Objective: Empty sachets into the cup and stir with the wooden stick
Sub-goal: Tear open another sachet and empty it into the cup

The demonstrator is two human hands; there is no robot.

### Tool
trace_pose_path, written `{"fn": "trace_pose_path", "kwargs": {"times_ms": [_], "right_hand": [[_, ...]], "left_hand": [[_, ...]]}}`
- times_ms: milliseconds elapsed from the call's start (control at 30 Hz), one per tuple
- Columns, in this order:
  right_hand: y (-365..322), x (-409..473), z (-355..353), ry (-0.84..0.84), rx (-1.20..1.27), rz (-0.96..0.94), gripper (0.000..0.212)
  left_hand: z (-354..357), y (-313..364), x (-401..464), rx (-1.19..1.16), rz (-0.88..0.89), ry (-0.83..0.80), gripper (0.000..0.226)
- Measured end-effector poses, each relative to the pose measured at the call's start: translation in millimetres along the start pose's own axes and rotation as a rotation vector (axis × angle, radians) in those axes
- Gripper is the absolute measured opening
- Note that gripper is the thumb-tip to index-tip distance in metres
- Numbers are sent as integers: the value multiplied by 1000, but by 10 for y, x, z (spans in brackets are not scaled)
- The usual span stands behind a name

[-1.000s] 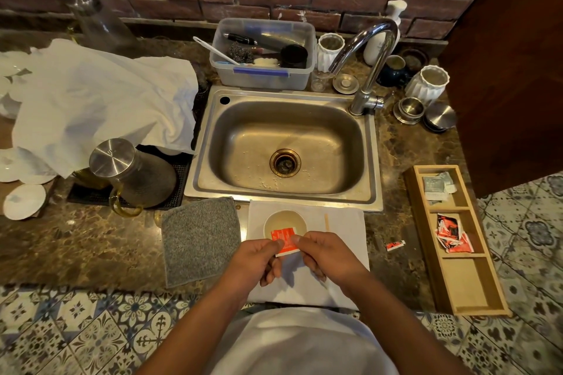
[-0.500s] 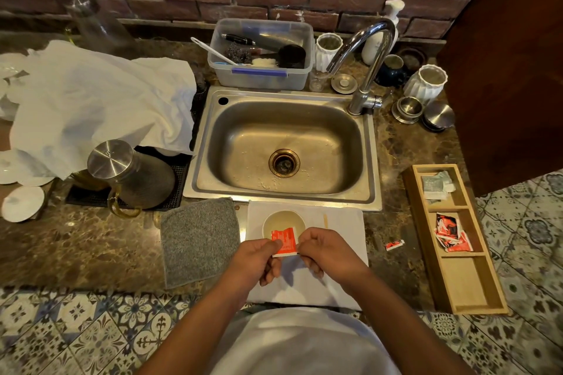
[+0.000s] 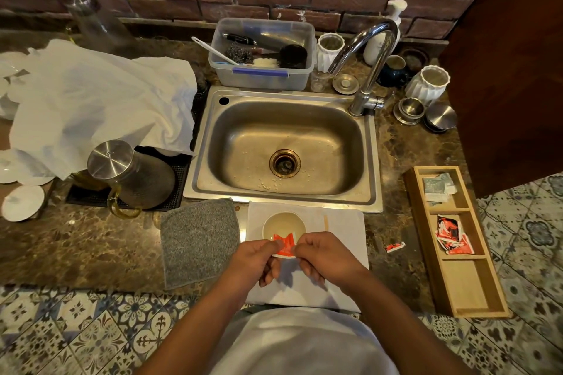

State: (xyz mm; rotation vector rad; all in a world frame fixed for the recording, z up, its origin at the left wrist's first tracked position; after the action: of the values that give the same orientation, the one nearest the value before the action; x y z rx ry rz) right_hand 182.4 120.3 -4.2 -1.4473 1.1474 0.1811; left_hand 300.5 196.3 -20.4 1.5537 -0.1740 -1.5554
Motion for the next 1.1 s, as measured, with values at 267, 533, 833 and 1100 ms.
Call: {"fn": "trace_pose_path", "kwargs": {"times_ms": [267, 533, 833, 1100], "right_hand": [[-8, 46, -15, 7, 17, -2, 24], [-71, -19, -4, -40, 117, -36, 36], [-101, 2, 39, -46, 145, -89, 24], [-53, 46, -10, 17, 67, -56, 18]], "left_hand": [[37, 28, 11, 29, 24, -13, 34], [-33, 18, -6, 22, -3, 5, 37], [-25, 66, -24, 29, 20, -2, 38], [16, 48, -42, 55, 26, -7, 39]]}}
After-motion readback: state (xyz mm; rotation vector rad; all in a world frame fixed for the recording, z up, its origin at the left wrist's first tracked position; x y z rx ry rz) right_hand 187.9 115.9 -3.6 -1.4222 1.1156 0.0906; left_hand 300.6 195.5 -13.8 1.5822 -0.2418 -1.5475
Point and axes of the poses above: each hand's wrist, its own x-axis towards the middle knuckle, its own z-axis out of the palm, y = z × x, the point moved 10 cm from there along x, towards the middle knuckle, and after that the axes turned 11 degrees about -x, right-handed, at the moved point
